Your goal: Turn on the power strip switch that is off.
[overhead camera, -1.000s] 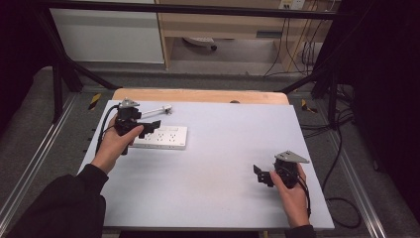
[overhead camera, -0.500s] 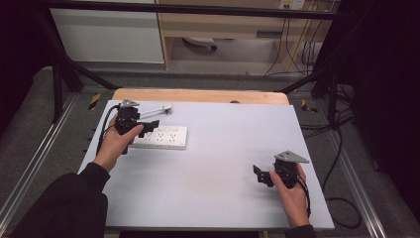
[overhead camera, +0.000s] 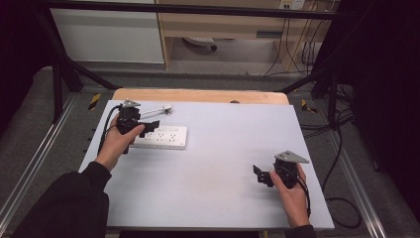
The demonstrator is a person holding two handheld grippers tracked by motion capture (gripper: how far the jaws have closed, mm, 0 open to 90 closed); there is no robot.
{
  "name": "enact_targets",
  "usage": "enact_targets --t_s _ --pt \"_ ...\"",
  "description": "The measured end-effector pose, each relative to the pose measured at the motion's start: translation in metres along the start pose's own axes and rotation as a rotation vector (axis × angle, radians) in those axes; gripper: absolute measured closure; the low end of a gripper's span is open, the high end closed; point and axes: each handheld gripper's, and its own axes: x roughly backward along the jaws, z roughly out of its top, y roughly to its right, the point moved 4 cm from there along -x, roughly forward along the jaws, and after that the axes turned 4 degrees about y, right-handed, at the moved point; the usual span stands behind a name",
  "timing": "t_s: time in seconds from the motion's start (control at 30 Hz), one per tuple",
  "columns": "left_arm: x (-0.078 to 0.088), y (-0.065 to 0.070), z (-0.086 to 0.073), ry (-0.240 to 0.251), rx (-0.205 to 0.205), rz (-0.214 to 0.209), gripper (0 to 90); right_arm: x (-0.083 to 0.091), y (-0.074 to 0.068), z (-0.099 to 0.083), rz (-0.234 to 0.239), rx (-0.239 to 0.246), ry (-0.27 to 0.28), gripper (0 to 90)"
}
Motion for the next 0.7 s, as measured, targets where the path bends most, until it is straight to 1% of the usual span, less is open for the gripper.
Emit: enact_targets --t_s 0.13,0.37,0.7 --pt "-0.0025 -0.0009 -0.0020 -0.013 -0.001 0.003 11.7 -0.0002 0.0000 0.0001 0.001 0.005 0.000 4.4" --pt "-0.0053 -0.0029 -0.0039 -0.024 0.003 0.009 11.8 -0.0002 -0.0004 0.0001 0.005 0.009 -0.001 4.3" --pt "-0.0103 -0.0036 -0.0065 -0.037 -0.003 0.012 11.7 -0.0003 -0.0007 0.0001 0.008 0.010 -0.001 4.2"
